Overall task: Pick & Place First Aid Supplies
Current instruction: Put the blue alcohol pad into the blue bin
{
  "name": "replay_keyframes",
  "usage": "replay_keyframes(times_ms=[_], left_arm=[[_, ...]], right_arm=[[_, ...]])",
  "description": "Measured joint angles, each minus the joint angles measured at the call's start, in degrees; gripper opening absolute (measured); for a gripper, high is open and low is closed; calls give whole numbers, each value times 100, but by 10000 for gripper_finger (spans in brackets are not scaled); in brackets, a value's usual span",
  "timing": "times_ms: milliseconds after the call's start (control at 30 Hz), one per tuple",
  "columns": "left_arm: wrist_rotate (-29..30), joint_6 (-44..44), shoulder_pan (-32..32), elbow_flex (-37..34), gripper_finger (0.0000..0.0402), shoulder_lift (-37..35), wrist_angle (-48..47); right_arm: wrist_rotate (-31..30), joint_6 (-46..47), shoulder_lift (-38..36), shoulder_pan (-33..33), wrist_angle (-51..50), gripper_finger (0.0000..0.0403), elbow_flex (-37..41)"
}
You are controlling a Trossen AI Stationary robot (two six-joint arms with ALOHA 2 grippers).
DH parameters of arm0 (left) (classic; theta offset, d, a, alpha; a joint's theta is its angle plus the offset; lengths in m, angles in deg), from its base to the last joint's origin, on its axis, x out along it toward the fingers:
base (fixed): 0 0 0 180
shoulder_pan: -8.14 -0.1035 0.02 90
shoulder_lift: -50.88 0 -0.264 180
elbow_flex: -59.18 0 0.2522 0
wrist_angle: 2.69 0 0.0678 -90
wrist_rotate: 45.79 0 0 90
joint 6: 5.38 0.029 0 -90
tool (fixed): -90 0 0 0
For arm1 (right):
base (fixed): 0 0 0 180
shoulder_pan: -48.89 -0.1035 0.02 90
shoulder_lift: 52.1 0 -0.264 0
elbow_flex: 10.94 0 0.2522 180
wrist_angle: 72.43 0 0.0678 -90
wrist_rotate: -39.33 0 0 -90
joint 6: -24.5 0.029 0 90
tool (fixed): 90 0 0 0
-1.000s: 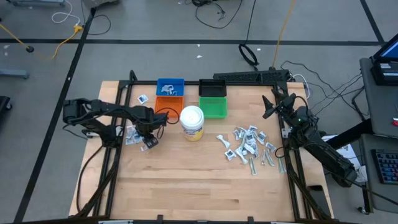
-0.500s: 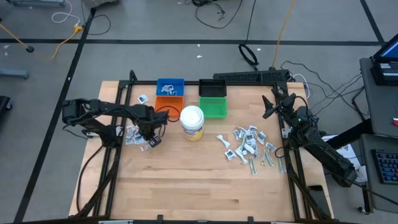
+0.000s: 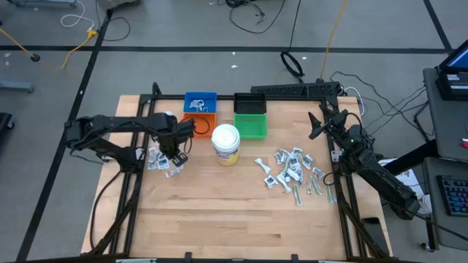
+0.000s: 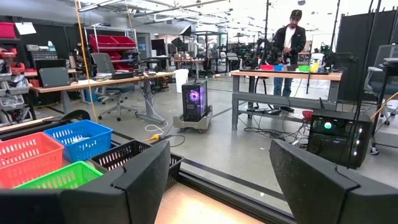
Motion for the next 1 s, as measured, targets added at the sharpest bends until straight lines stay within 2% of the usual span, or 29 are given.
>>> replay_keyframes(times_ms=[400,667,1000], left_arm=[[15,365,-597,632,4,119,-408],[322,1066,-1377,1492,4,834,-498],[418,1997,-2250,2915,6,2126,-581]], right_arm=[[0,0,1,-1,0,274,0],[0,0,0,0,0,272,0],[0,-1,1,0,0,270,-1]])
